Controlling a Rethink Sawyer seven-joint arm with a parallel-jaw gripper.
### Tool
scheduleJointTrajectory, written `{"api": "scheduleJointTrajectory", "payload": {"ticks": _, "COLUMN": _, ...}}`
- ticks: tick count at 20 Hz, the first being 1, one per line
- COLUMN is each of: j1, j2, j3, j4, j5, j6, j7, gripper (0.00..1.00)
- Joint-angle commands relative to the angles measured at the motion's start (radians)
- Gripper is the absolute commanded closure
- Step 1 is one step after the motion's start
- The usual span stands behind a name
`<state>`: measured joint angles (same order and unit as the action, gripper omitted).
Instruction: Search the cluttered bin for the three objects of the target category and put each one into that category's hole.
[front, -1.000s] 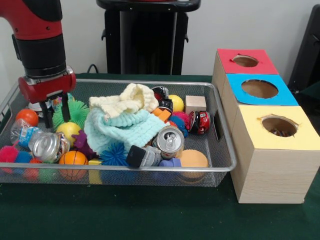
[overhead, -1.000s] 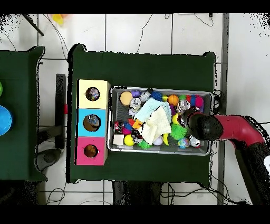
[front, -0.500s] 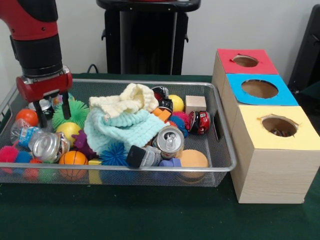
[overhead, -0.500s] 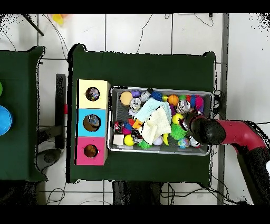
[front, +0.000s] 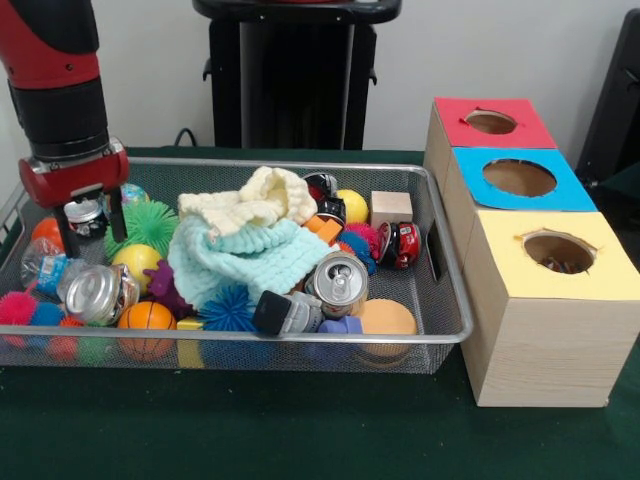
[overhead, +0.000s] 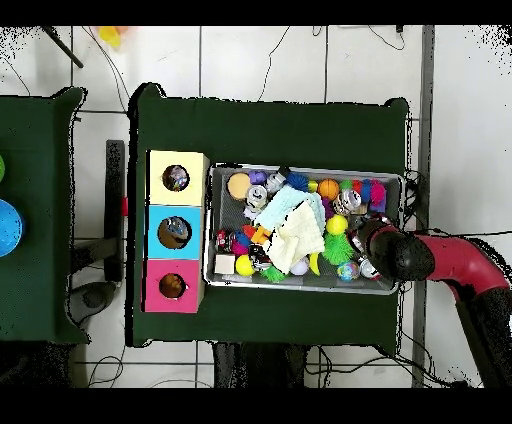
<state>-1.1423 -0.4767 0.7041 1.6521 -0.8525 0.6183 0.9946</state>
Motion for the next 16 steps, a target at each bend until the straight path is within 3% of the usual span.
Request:
{"api": "scheduleJointTrajectory", "payload": {"ticks": 1, "j1": -0.035, "j2": 0.066, "j3": 0.045, "j4": 0.017, "j5": -0.066, "j6": 0.001, "j7": -0.276, "gripper": 0.0}}
{"api": "scheduleJointTrajectory", "payload": {"ticks": 7, "j1": -0.068, "j2": 0.104, "j3": 0.069, "j4": 0.005, "j5": -0.077, "j6": 0.003, "j7": -0.314, "gripper": 0.0}}
{"api": "scheduleJointTrajectory", "payload": {"ticks": 16, "j1": -0.115, "j2": 0.219, "j3": 0.063, "j4": -0.083, "j5": -0.104, "j6": 0.046, "j7": -0.422, "gripper": 0.0}}
